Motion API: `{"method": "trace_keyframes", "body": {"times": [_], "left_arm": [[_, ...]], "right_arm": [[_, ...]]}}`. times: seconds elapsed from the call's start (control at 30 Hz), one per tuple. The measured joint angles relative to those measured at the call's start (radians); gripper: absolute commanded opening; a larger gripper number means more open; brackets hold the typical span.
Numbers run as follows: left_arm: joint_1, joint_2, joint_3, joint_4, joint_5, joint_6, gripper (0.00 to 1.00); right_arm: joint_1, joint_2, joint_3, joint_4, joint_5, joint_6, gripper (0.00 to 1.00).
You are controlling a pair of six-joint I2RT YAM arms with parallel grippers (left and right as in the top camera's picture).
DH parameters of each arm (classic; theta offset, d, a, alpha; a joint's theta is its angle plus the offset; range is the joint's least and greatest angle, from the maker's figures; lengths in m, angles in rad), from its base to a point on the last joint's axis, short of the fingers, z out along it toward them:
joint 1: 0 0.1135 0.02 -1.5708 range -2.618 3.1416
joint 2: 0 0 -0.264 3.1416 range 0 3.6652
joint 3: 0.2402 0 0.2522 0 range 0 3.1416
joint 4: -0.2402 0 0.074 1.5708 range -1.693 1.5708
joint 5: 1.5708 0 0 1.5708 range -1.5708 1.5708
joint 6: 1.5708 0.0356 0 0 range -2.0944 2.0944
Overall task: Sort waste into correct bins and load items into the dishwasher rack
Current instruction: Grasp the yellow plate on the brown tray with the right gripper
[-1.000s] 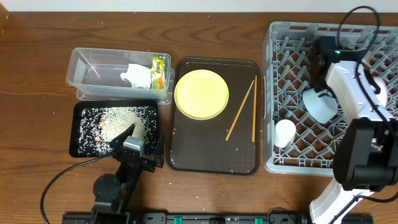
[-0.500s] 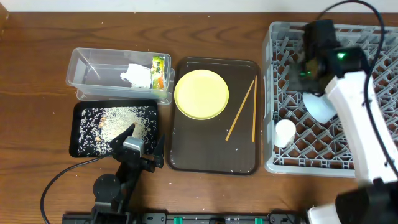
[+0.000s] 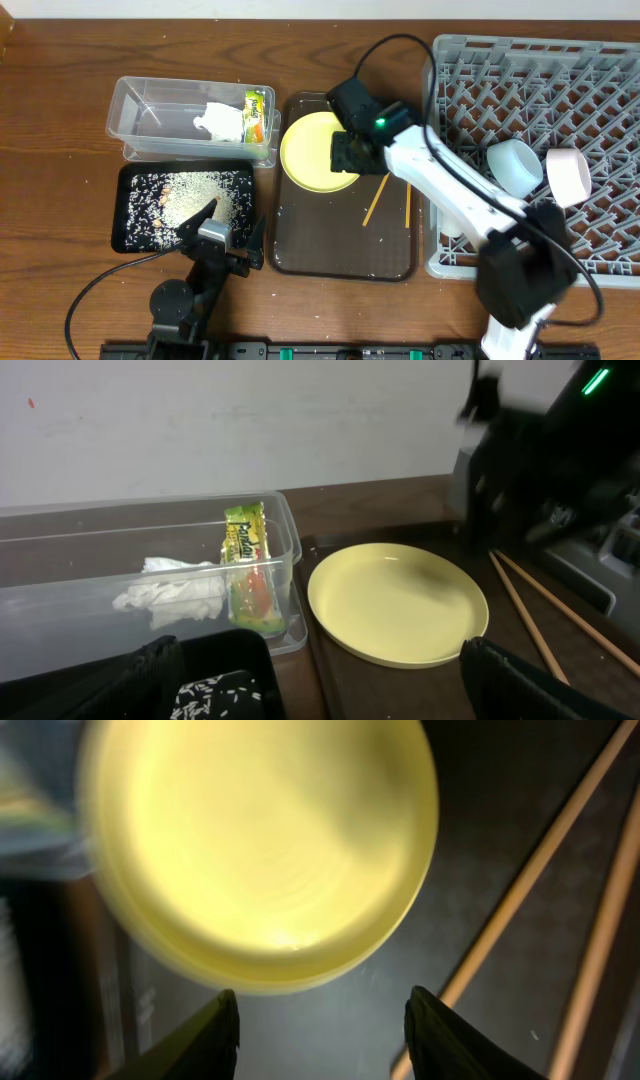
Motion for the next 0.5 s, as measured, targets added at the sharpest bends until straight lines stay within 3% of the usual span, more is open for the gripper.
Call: {"method": "trace_keyframes", "body": {"times": [0.17, 0.27, 0.33, 0.5], "left_arm": [[0.0, 0.0, 0.0, 0.0, 0.0, 0.0, 0.91], [0.0, 0.0, 0.0, 0.0, 0.0, 0.0, 0.91], [0.0, 0.0, 0.0, 0.0, 0.0, 0.0, 0.91], [0.0, 0.0, 0.0, 0.0, 0.0, 0.0, 0.91]], "right_arm": [[-0.014, 0.116, -0.002, 0.028, 0.029, 0.068, 0.45], [-0.015, 0.153, -0.004, 0.028, 0.031, 0.09, 0.16], [-0.015, 0.169, -0.004, 0.028, 0.033, 0.1, 0.01], [-0.022, 0.169, -0.003, 0.019, 0.041, 0.121, 0.01]]}}
